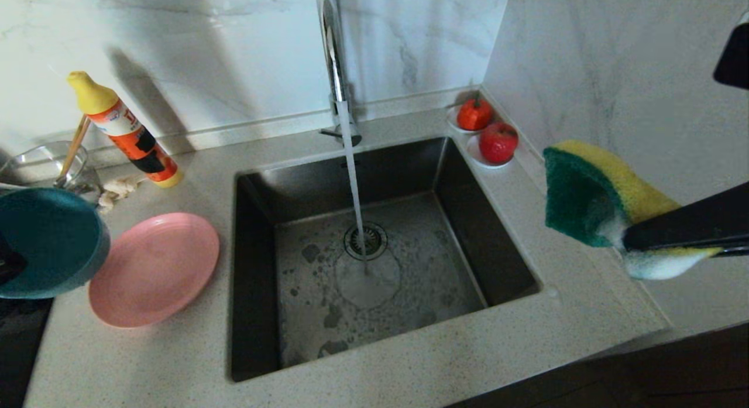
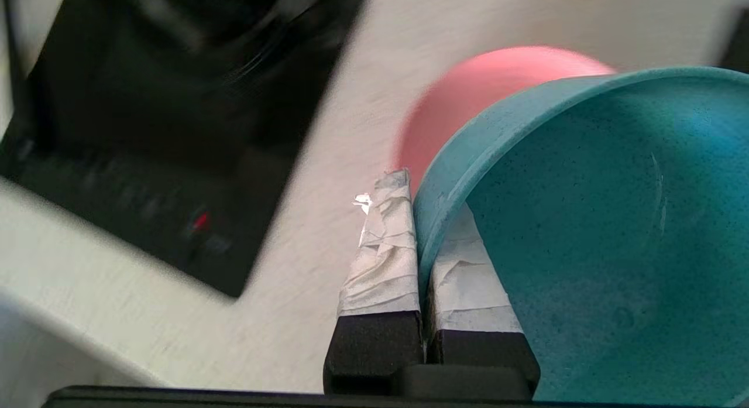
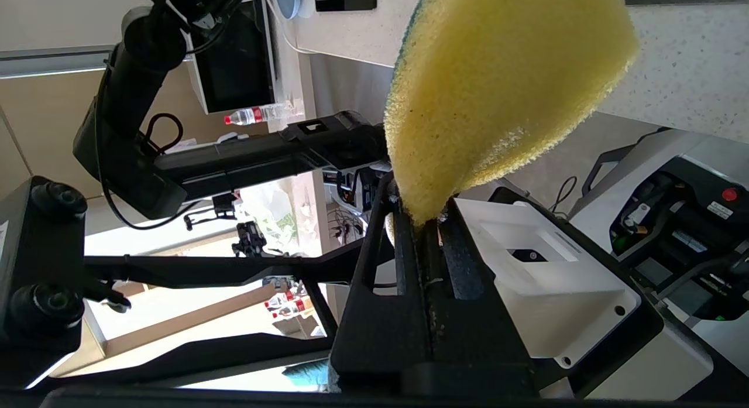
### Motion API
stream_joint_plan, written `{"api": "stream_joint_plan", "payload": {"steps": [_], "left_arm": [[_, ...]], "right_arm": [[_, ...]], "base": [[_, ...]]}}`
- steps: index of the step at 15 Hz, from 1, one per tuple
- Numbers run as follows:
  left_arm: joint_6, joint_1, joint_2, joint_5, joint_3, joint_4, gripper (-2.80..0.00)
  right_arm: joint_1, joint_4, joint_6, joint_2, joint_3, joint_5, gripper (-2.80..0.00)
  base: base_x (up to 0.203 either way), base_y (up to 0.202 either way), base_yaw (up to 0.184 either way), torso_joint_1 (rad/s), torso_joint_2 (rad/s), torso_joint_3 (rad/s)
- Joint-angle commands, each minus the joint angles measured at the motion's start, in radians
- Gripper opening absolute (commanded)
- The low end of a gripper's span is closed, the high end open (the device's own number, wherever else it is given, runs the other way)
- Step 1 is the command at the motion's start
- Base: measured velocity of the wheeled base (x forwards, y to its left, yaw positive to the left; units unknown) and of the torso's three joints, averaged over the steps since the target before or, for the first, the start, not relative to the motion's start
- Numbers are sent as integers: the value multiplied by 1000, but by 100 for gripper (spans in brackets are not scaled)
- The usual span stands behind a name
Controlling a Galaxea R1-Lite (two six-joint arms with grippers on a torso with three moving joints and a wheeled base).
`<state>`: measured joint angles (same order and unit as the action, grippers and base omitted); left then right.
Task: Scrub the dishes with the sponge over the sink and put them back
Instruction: Place the bowl on the table
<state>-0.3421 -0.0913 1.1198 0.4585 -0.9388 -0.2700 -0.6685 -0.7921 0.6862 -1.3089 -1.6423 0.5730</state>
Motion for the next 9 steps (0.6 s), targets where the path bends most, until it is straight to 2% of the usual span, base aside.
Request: {"api": "stream_joint_plan", "payload": {"steps": [1, 3, 6, 9], "left_arm": [[-38, -95, 2, -72, -20, -85, -280], [-68, -166, 0, -123, -37, -130, -280], [-81, -294, 4, -196, -36, -142, -280], [-84, -446, 27, -312, -33, -137, -280]], "right_arm": [[1, -4, 4, 4, 1, 4, -280], [1, -4, 4, 4, 1, 2, -280], [1, -5, 4, 4, 1, -4, -280], [1, -15, 3, 0, -1, -12, -280]], "base": [[0, 0, 0, 0, 0, 0], [0, 0, 0, 0, 0, 0], [0, 0, 0, 0, 0, 0], [0, 0, 0, 0, 0, 0]]}}
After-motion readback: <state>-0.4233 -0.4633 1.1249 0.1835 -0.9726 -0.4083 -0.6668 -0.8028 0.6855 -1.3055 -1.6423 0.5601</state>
